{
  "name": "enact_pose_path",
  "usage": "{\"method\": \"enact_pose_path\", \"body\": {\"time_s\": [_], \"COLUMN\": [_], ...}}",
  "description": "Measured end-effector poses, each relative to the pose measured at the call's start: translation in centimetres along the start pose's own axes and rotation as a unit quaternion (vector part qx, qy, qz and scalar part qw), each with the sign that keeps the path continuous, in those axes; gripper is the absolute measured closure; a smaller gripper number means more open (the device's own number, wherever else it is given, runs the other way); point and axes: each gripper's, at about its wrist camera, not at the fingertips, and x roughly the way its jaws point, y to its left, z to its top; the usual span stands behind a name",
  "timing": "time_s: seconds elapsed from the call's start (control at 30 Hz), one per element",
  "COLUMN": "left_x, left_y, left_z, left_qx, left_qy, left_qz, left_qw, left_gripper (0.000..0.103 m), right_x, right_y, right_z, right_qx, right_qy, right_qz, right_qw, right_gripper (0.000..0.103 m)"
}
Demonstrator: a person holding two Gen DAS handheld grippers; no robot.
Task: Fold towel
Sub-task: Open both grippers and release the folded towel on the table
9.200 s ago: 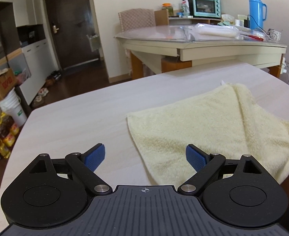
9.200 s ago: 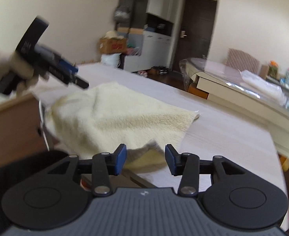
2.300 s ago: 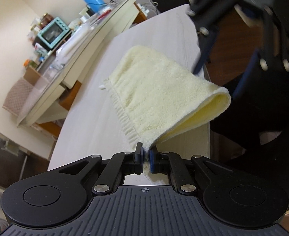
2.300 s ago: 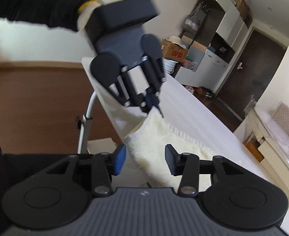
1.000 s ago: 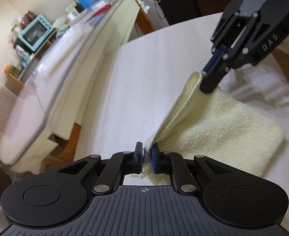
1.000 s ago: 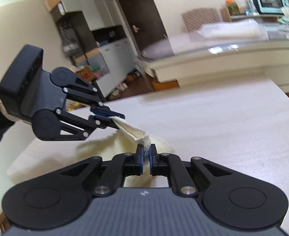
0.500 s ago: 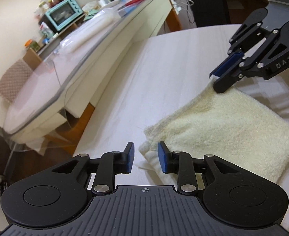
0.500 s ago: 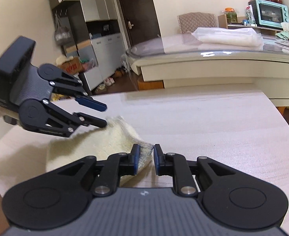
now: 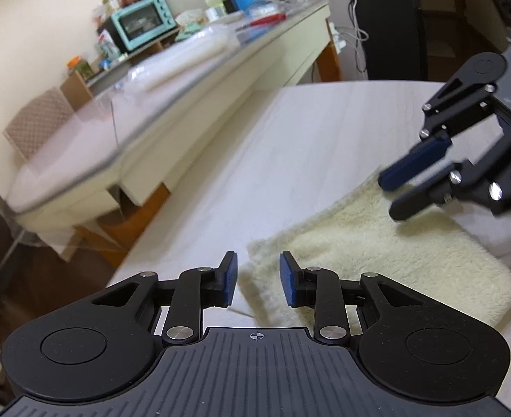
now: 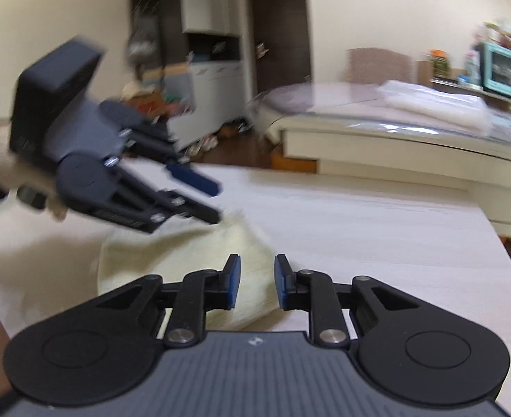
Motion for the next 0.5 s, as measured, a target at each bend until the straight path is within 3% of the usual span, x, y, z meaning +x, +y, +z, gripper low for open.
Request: {"method": "enact_pose_path", "body": {"time_s": [0.1,0.3,0.5], "left_x": [0.2,-3.9,-7.8], "left_y": [0.1,0.1,-3.8], "left_z": [-0.1,-0.8,-3.7], "left_qx": [-0.005,-0.032,-0.045], "left_qy": [-0.001,-0.027,-0.027], "left_qz": [0.004,0.025,0.000], "left_qw": [1.0000,0.9988,0.9986], "left_gripper": [0.072,0.073,0.072], "right_x": [0.3,-2.4,-3.2], "right_y": [0.2,2.7,6.7], "right_z": [0.0,-0.2,-2.1], "right_qx": [-0.010,-0.062,-0.129], "right_qy": [0.013,-0.025,-0.009], "right_qz": [-0.002,0.019,0.045], "right_qw": [1.000,0.998,0.991], "right_gripper": [0.080,0.079,0.079]}}
